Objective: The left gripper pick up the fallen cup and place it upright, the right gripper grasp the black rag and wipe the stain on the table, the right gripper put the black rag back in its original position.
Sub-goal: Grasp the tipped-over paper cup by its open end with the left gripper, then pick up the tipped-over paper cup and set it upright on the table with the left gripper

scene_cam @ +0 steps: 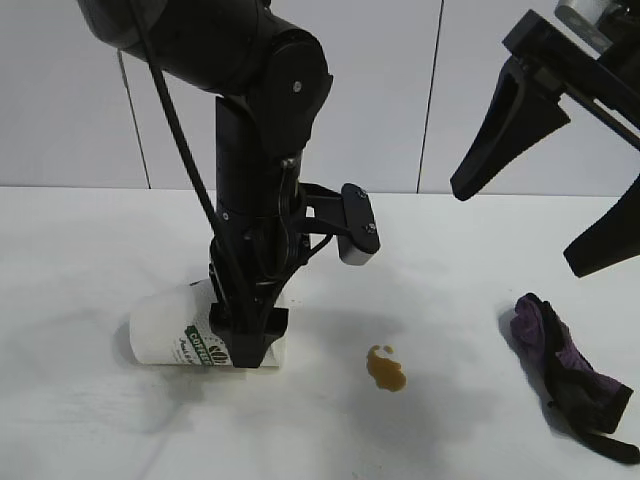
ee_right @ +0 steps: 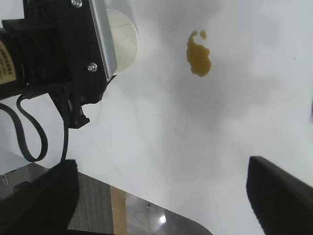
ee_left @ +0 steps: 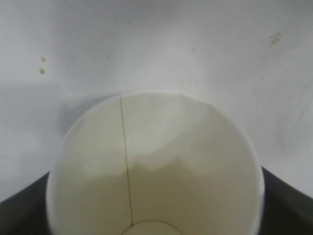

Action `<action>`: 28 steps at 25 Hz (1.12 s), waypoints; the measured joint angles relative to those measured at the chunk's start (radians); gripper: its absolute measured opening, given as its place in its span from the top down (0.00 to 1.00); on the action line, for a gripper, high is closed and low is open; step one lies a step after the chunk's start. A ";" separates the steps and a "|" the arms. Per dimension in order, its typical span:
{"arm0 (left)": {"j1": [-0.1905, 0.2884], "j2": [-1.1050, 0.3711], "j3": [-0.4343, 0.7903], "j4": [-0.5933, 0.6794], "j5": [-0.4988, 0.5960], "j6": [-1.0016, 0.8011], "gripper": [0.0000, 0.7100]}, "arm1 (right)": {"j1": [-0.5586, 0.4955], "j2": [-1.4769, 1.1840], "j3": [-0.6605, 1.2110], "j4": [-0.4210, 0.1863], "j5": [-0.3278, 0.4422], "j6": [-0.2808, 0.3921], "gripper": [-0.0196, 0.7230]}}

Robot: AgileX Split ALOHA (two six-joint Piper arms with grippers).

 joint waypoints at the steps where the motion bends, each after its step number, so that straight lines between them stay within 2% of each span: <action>1: 0.005 -0.016 0.000 -0.002 -0.007 -0.003 0.28 | 0.000 0.000 0.000 0.000 0.000 0.000 0.11; 5: 0.058 -0.130 0.000 -0.072 -0.068 -0.037 0.28 | 0.000 0.000 0.000 0.000 0.000 0.000 0.11; 10: 0.195 -0.300 0.000 -0.337 -0.153 -0.041 0.28 | 0.000 0.000 0.000 0.000 0.000 0.000 0.10; 14: 0.281 -0.409 0.014 -0.465 -0.190 0.010 0.28 | 0.000 0.000 0.000 0.000 -0.007 0.000 0.10; 17: 0.314 -0.471 0.086 -0.554 -0.228 0.114 0.28 | 0.000 0.000 0.000 0.000 -0.016 0.000 0.10; 21: 0.347 -0.520 0.259 -0.730 -0.351 0.315 0.29 | 0.000 0.000 0.000 0.000 -0.022 0.000 0.10; 24: 0.357 -0.526 0.388 -0.911 -0.454 0.501 0.29 | 0.000 0.000 0.000 0.000 -0.022 0.000 0.10; 28: 0.357 -0.526 0.514 -1.242 -0.566 0.804 0.29 | 0.000 0.000 0.000 0.000 -0.022 0.000 0.10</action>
